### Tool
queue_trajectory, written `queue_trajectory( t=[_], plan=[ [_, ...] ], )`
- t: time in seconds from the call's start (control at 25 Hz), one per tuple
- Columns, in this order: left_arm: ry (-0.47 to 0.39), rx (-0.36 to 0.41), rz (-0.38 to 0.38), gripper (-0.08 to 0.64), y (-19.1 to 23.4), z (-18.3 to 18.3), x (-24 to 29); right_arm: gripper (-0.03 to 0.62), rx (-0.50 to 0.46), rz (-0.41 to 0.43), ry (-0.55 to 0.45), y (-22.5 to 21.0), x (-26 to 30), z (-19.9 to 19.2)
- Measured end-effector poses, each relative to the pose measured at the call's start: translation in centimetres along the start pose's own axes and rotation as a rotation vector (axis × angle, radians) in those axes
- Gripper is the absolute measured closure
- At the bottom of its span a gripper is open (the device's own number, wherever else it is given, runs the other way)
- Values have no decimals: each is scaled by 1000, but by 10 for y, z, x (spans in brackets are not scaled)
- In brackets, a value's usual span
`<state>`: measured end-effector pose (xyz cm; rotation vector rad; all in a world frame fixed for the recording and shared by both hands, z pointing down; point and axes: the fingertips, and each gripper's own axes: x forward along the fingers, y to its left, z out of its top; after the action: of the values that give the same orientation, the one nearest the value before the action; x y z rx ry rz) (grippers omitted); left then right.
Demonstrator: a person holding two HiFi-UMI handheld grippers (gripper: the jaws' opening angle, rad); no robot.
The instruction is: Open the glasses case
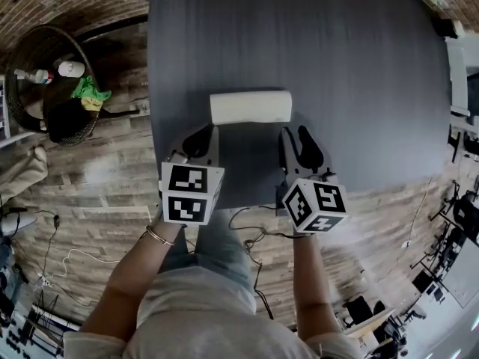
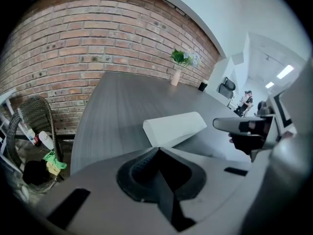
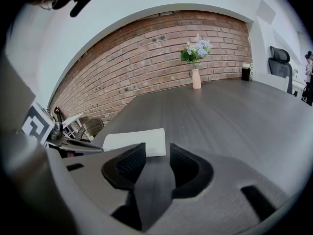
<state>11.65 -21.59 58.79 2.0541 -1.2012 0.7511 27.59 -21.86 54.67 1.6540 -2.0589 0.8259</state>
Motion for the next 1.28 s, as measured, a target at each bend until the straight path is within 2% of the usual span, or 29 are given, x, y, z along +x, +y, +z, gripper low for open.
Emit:
queue_trajectory(
  t=[0.68,0.96,1.16,1.28],
  plan=[
    [26,-24,-29,561,-4,-1,3,434,5,9,15,-1,6,-2],
    [33,17,-17,561,-4,-3,4,434,-17,64,51,3,9,-10],
    [45,-75,-60,561,-8,-2,4,431,3,84,71,3,14,-14],
    [50,-105,-76,561,-7,-2,4,428,12,99,77,6,18,-15]
  ],
)
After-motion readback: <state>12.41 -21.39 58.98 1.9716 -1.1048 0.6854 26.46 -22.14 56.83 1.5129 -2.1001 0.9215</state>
